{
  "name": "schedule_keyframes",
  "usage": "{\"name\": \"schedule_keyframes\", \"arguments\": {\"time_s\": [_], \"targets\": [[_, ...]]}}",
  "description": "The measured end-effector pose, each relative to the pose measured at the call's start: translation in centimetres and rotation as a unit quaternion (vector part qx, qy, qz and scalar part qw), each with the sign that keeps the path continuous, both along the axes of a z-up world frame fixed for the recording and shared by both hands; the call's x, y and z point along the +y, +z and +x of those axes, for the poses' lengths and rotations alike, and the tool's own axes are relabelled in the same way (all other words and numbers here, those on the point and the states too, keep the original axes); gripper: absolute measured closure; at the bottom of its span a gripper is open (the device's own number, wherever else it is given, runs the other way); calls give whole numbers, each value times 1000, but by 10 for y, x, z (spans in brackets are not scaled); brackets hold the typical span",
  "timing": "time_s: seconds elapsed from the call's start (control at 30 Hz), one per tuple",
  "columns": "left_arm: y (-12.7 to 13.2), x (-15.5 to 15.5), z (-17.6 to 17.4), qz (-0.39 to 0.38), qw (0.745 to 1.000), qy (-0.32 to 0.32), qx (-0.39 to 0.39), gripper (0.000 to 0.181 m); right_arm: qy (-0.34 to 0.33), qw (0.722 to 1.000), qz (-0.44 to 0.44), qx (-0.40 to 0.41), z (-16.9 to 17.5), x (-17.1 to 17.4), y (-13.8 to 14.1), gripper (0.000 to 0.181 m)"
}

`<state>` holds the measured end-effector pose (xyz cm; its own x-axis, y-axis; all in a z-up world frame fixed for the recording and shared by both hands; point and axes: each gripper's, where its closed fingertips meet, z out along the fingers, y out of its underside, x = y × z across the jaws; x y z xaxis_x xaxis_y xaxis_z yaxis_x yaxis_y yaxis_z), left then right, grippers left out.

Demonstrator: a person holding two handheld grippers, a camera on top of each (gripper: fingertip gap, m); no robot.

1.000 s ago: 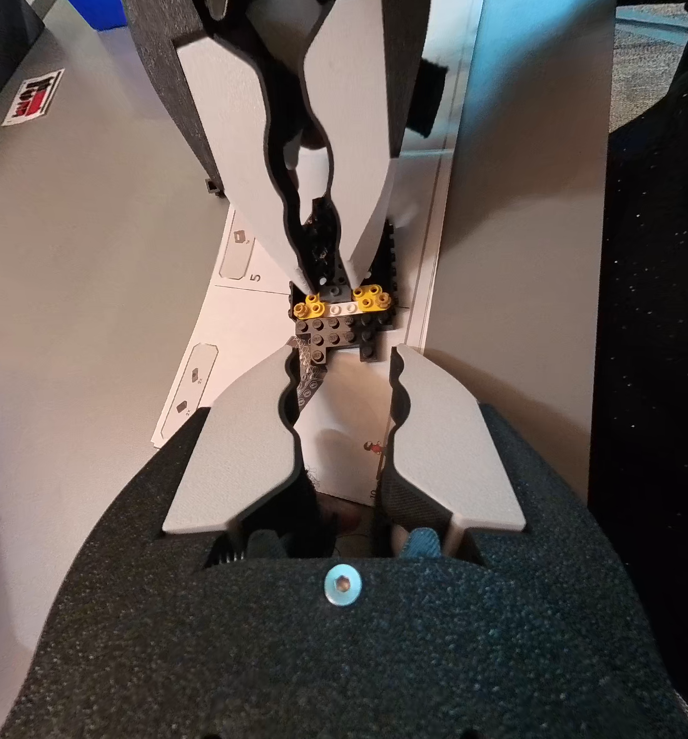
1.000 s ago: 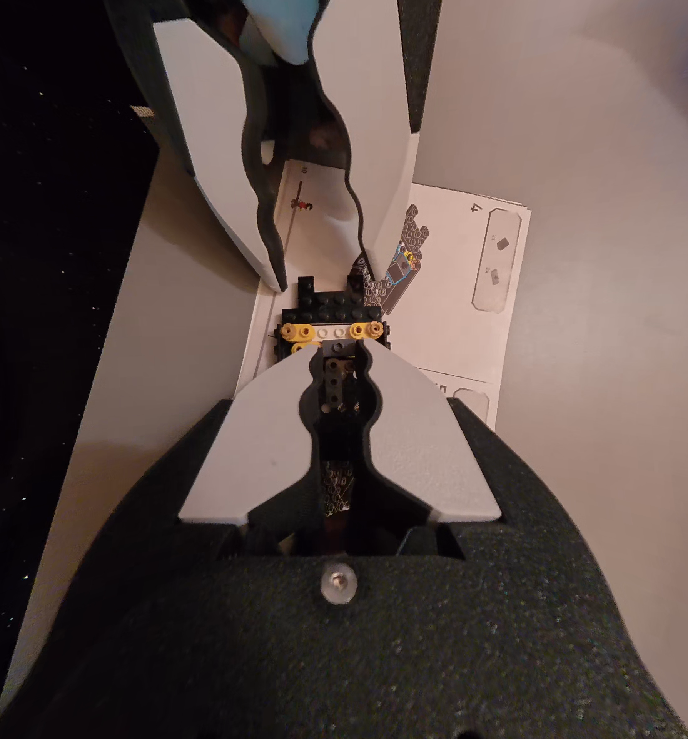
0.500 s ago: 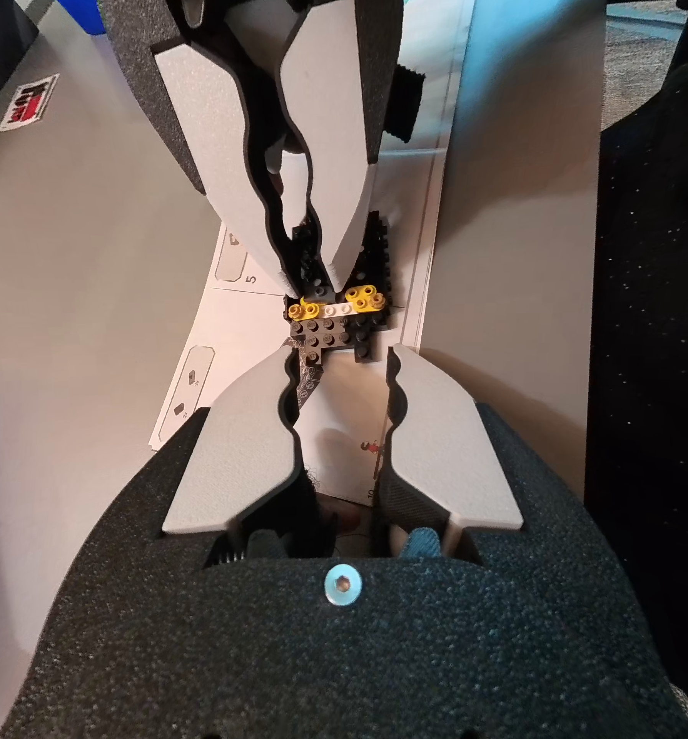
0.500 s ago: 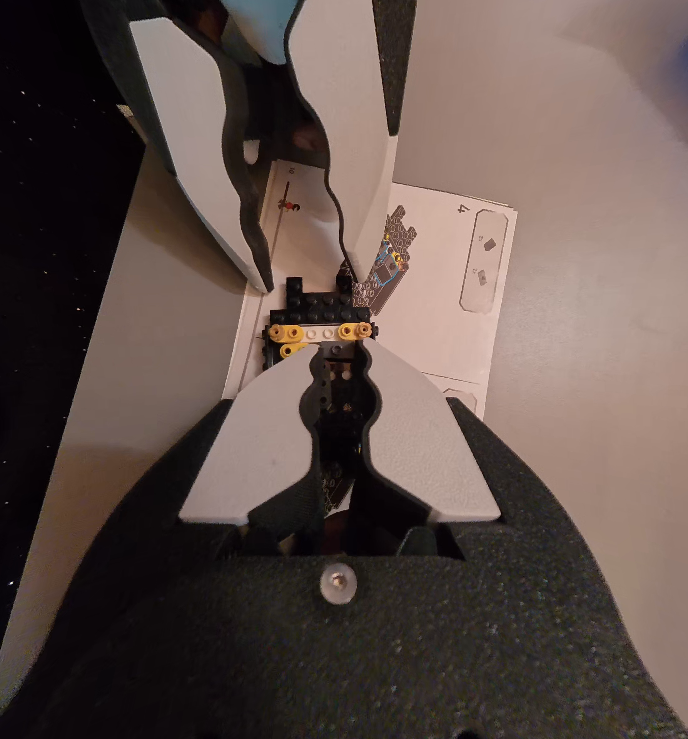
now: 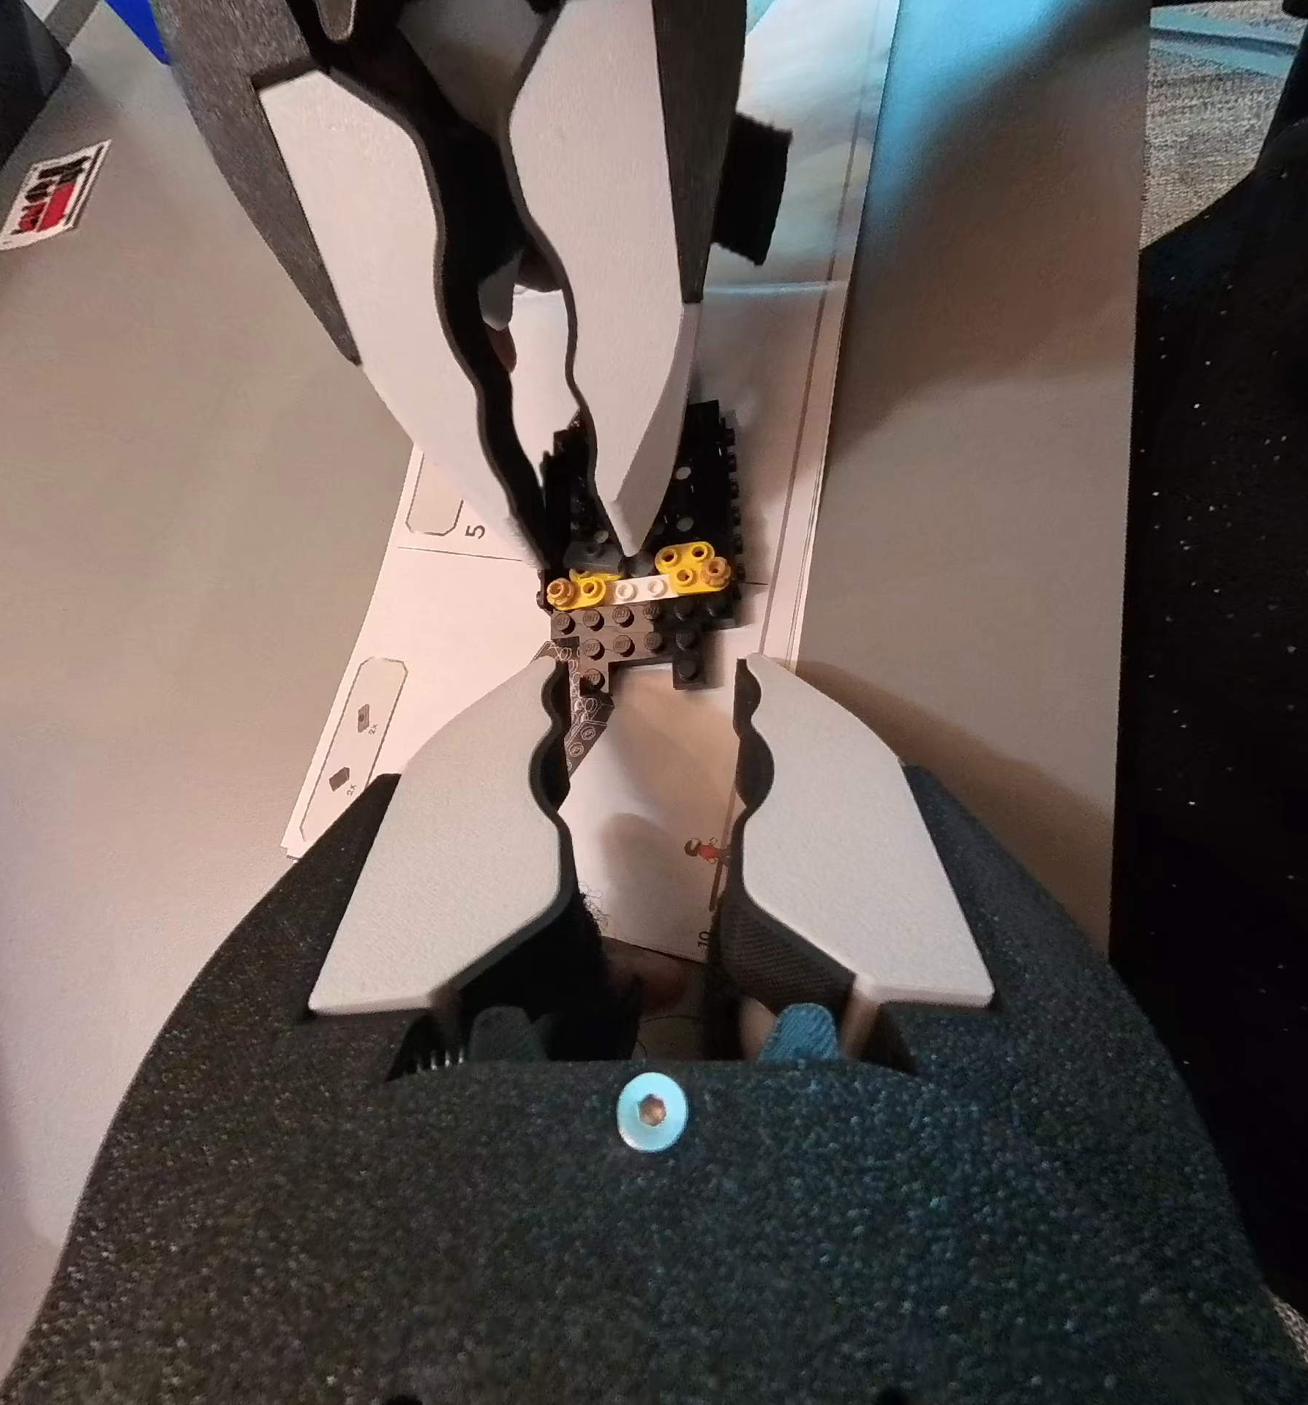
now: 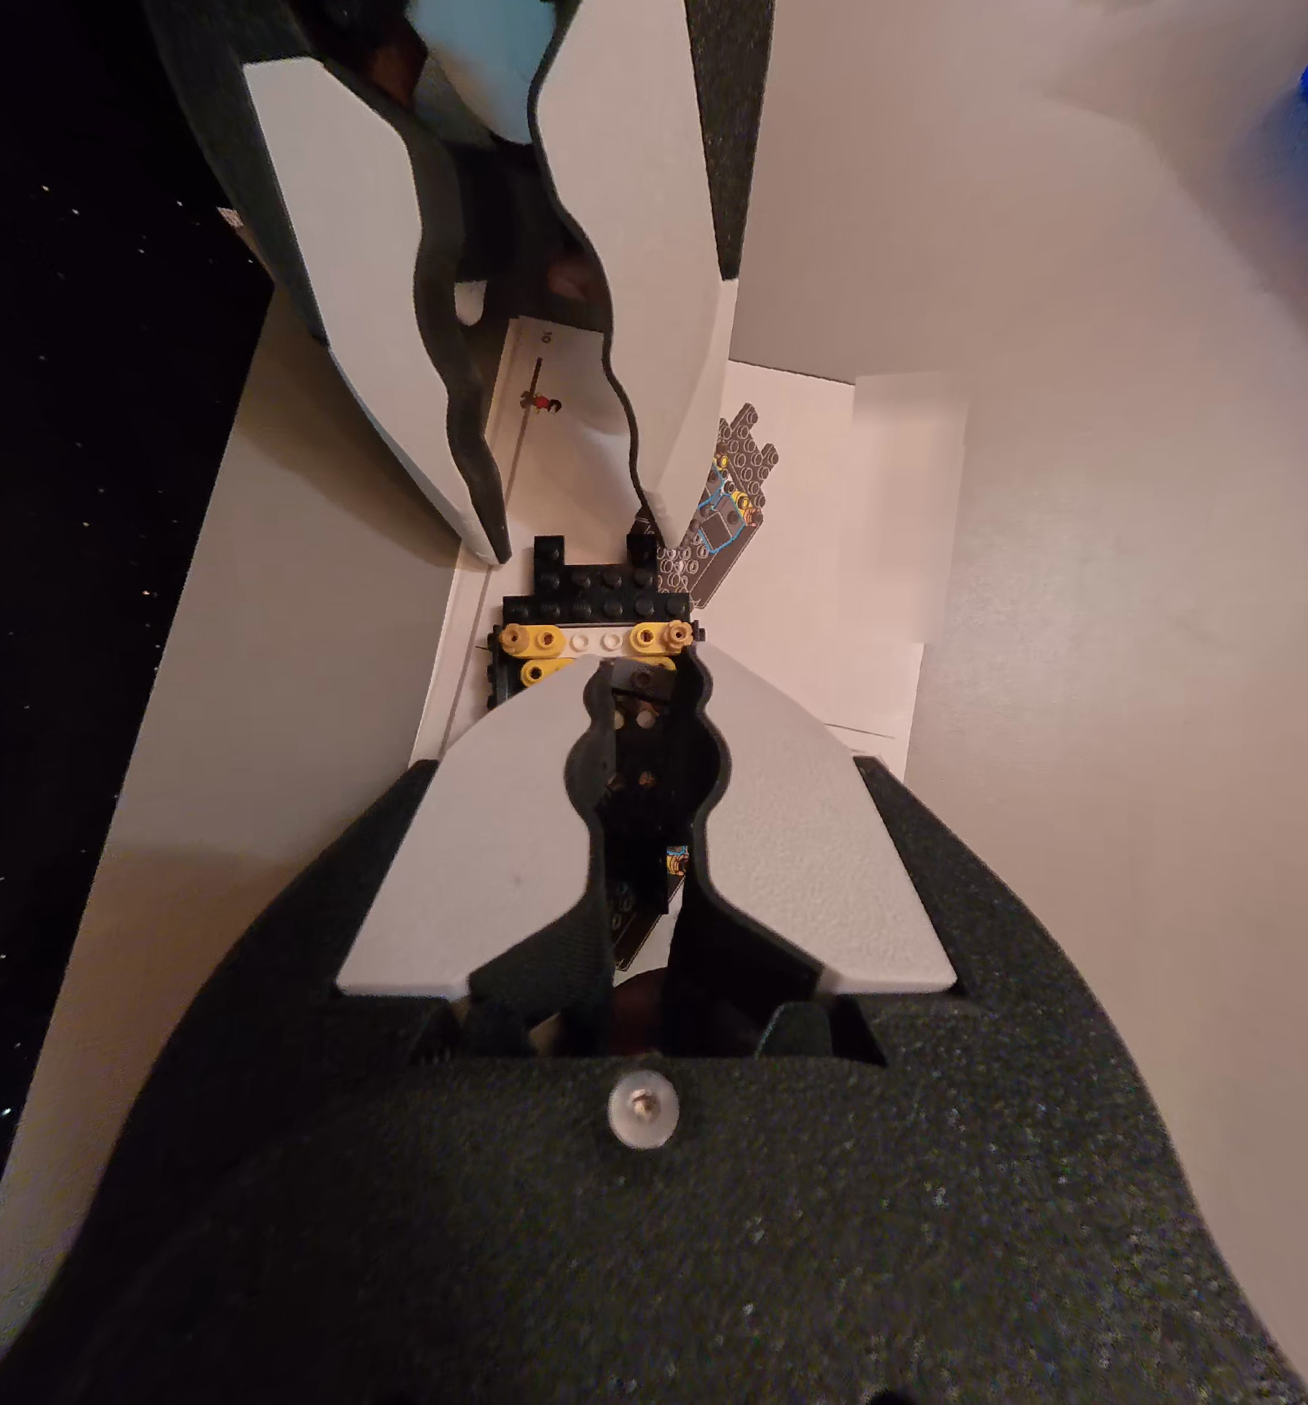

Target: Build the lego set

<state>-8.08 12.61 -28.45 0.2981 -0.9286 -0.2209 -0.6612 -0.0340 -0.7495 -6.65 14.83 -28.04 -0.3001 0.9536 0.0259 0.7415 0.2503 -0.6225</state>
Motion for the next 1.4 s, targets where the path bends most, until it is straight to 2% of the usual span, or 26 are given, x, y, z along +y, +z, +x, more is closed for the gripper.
{"name": "schedule_keyframes", "arguments": {"time_s": [0.13,0.23,0.3,1.4], "targets": [[0,0,0,0,1000,0,0,140,-6,1000,1,4,1,3,3,165],[0,0,0,-1,1000,0,0,140,-24,1000,-12,-7,7,7,3,178],[0,0,0,-1,1000,0,0,140,-28,999,-16,-20,11,7,-1,180],[0,0,0,-2,1000,-1,0,141,-9,999,-20,-43,1,1,-4,180]]}}
